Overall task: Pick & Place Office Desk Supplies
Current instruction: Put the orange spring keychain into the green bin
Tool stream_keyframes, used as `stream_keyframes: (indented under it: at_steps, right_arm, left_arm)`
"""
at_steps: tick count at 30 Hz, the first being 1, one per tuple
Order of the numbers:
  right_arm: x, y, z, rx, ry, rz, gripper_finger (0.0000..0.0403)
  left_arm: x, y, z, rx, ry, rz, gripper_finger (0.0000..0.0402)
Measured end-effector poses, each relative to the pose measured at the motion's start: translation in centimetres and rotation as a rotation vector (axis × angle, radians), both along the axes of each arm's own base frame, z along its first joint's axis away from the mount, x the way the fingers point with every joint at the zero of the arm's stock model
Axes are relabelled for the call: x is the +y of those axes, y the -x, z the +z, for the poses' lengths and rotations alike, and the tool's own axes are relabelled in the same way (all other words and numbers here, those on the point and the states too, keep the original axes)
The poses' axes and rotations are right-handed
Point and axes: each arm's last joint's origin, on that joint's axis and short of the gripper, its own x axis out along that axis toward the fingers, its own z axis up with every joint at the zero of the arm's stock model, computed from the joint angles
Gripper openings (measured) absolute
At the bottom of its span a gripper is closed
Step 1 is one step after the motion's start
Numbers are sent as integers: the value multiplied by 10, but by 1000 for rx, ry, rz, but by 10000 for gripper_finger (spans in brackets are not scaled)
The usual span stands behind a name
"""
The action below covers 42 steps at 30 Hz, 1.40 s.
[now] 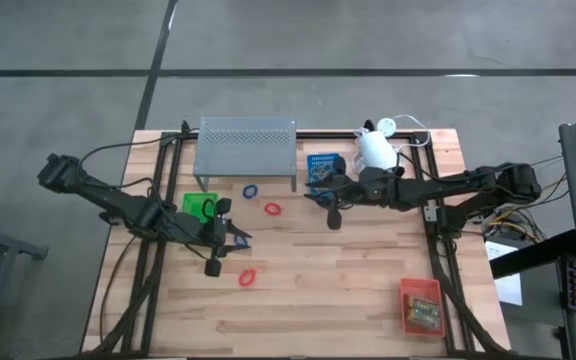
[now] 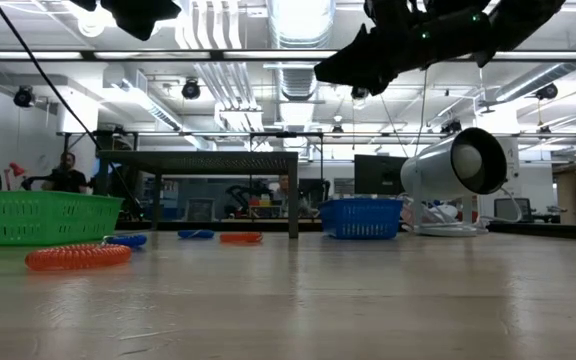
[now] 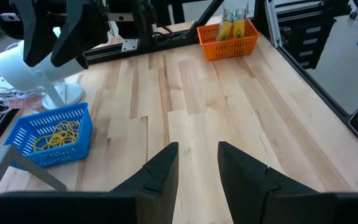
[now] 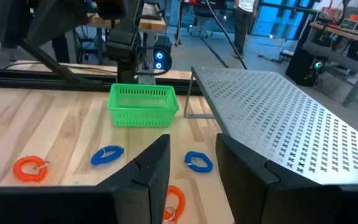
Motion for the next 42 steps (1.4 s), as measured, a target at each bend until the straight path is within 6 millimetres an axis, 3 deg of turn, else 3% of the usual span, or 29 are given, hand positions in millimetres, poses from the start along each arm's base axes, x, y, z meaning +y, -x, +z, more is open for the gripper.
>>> stream_keyframes:
  at_steps: [9, 13, 21, 29, 36, 42]
  right_arm:
    - [0, -1, -2, 4, -4, -1, 127]
    - [0, -1, -2, 7, -4, -1, 127]
    - [0, -1, -2, 6, -3, -1, 127]
    - [0, -1, -2, 6, -3, -1, 127]
    - [0, -1, -2, 6, -4, -1, 127]
    - [0, -1, -2, 6, -3, -1, 127]
  left_arm:
    - [0, 0, 0, 2, 5, 3, 117]
    - [0, 0, 0, 16, 189, 92, 117]
    - [-1, -2, 6, -13, 351, 134, 117]
    - [0, 0, 9, 11, 352, 145, 117]
    - [18, -14, -17, 147, 304, 358, 117]
    - [45, -44, -32, 284, 240, 323, 117]
